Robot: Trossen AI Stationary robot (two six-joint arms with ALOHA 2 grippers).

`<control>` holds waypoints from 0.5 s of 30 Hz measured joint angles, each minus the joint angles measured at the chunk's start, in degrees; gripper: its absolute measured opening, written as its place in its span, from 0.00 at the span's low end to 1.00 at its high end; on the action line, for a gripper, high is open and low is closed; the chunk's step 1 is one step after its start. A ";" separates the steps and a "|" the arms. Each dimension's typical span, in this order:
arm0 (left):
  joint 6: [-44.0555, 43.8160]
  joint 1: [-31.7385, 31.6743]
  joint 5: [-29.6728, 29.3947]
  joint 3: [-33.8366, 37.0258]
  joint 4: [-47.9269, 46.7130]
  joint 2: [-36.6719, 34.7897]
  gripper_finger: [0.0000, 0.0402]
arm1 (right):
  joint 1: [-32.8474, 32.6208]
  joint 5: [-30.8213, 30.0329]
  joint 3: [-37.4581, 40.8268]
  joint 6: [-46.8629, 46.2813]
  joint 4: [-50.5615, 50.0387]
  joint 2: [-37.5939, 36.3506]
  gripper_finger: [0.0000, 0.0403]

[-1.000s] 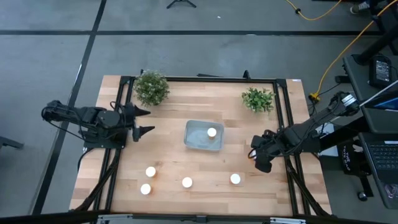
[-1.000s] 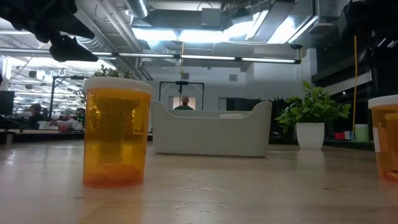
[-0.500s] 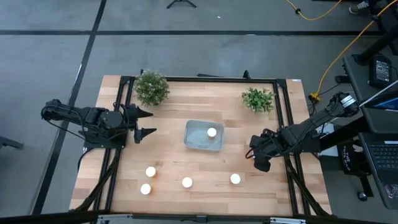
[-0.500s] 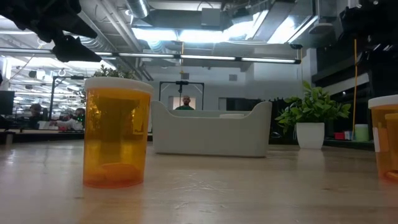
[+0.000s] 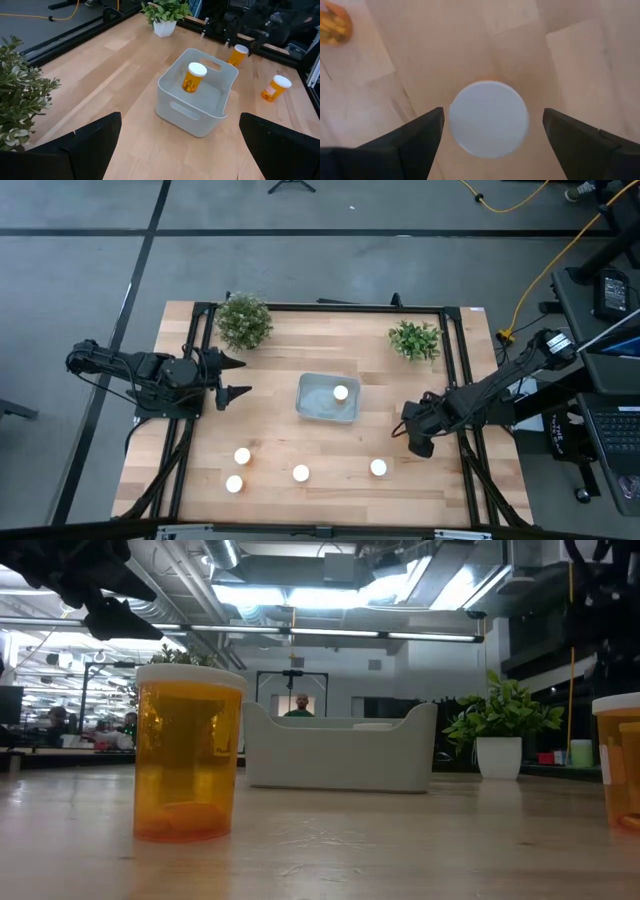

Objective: Pick and place pill bottles into a basket
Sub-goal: Put the orange pill bottle into the grey bin

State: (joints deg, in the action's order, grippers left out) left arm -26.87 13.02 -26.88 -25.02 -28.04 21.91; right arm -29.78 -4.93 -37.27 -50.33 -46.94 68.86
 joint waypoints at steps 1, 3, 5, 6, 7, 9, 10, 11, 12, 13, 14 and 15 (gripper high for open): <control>-0.02 0.00 -0.01 0.00 0.01 0.00 1.00 | 0.00 0.18 0.74 0.03 1.24 0.00 0.85; -0.29 0.00 -0.01 0.00 0.00 0.00 1.00 | 0.00 0.20 1.62 0.08 2.93 0.00 0.85; -0.47 -0.02 -0.02 0.00 0.01 0.00 1.00 | 0.00 0.19 1.92 0.04 3.11 0.00 0.85; -0.45 -0.01 -0.01 0.00 0.01 0.00 1.00 | 0.00 0.16 1.96 0.07 2.84 0.00 0.85; -0.45 0.00 -0.02 0.00 0.01 0.00 1.00 | 0.01 0.12 1.96 0.09 2.69 0.00 0.85; -0.44 0.00 -0.02 0.00 0.03 0.00 1.00 | 0.02 0.11 1.96 0.29 2.63 -0.01 0.85; -0.47 -0.02 -0.02 0.00 0.03 0.00 1.00 | 0.02 0.09 1.96 0.70 2.61 0.00 0.85; -0.45 0.00 -0.02 0.00 0.03 0.00 1.00 | 0.02 0.09 1.96 1.08 2.65 0.00 0.85; -0.47 -0.01 -0.02 0.00 0.03 0.00 1.00 | 0.02 0.08 1.96 1.20 2.63 0.00 0.85; -0.44 0.00 -0.02 0.00 0.02 0.00 1.00 | 0.12 0.07 1.96 1.25 2.62 0.00 0.84; -0.44 0.00 -0.03 0.00 0.02 0.00 1.00 | 0.34 0.04 1.96 1.31 2.65 0.00 0.83; -0.44 0.00 -0.04 0.00 0.02 0.00 1.00 | 0.55 0.07 1.96 1.37 2.71 0.00 0.82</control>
State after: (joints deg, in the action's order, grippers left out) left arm -27.31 13.02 -26.92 -25.02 -28.02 21.91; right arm -29.23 -4.86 -35.31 -48.96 -44.23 68.86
